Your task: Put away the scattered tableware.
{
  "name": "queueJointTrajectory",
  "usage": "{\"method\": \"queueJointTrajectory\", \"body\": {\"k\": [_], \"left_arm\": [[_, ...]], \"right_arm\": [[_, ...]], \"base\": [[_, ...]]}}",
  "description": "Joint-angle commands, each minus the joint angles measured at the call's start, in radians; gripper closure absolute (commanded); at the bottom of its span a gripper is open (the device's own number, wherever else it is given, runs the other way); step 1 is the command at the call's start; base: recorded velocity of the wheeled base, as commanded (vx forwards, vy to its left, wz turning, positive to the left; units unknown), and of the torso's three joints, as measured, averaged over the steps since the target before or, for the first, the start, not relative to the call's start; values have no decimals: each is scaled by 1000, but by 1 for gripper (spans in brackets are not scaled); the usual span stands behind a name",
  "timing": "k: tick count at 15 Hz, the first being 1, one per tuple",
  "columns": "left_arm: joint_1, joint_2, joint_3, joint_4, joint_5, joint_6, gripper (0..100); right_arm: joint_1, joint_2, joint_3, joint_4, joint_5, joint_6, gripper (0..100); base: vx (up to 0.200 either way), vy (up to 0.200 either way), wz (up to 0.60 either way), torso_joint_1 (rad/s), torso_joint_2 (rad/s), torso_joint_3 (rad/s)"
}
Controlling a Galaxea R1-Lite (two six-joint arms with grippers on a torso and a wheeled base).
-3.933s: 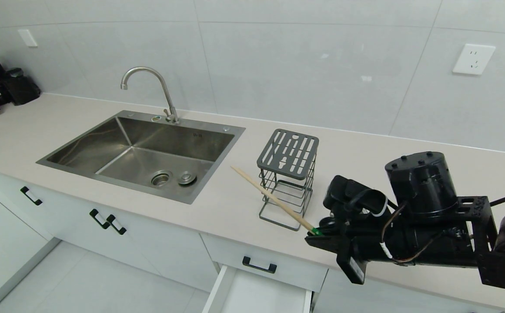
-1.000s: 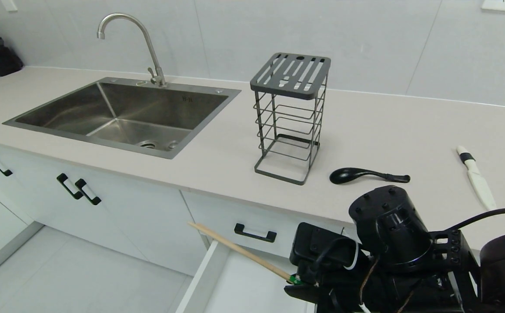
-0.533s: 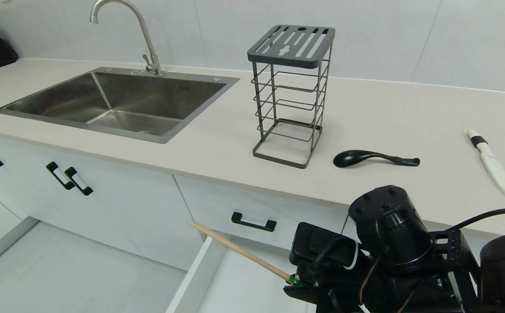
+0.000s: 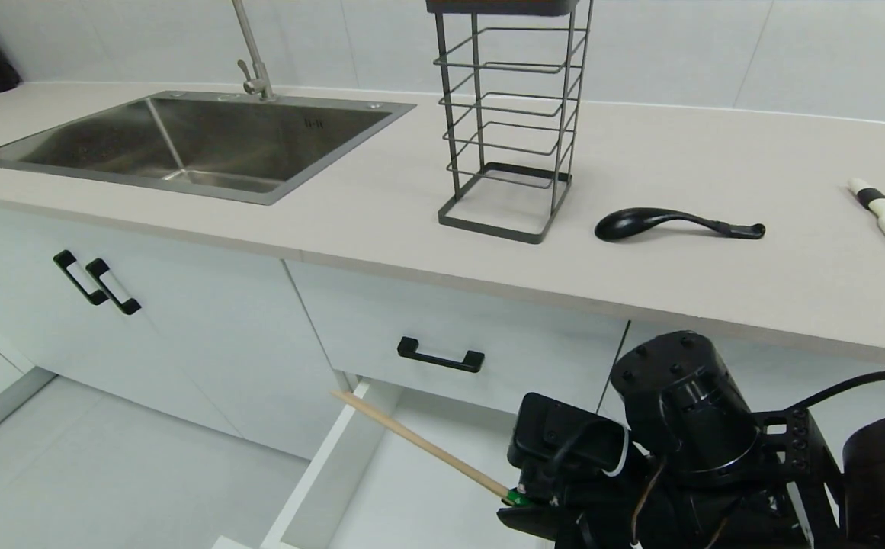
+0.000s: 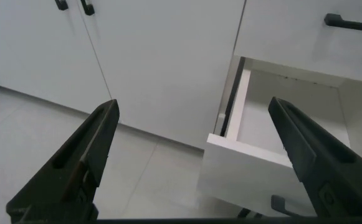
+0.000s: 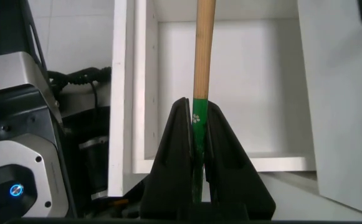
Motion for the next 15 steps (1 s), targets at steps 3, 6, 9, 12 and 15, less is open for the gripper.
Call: {"method": "queueJointTrajectory", "body": {"k": [3,6,9,12,15], "left_arm": [[-1,0,0,-2,0,-1,0],[1,0,0,-2,0,-1,0],[1,0,0,-2,0,-1,0],[1,0,0,-2,0,-1,0],[1,0,0,-2,0,-1,0]], "right_arm": [[22,-22,9,-1,7,4,100],[48,-68,12,37,7,-13,100],[52,-126,91,73,-98,7,100],[59,-72,82,-35,-141,25,100],[103,41,-2,-84,-208,36,100]], "base": [[0,0,0,-246,338,123],[0,0,0,-225,326,123],[0,0,0,-56,263,97],[0,0,0,-9,102,38],[0,0,0,0,0,0]]}}
